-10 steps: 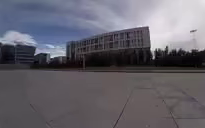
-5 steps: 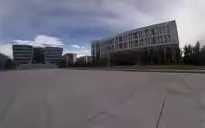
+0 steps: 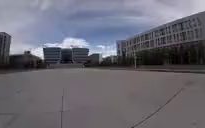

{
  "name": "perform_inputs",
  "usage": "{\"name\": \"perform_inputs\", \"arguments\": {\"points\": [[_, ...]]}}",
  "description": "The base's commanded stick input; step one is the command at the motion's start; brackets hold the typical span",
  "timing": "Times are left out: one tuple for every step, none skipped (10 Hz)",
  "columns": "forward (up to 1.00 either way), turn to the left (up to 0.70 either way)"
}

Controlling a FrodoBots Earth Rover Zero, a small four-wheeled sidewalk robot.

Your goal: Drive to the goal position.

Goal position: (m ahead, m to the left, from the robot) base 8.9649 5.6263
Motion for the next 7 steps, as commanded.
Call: {"name": "perform_inputs", "arguments": {"points": [[0.70,0.09],[0.70,0.00],[0.70,0.00],[0.70,0.00],[0.70,0.00],[0.70,0.00],[0.70,0.02]]}}
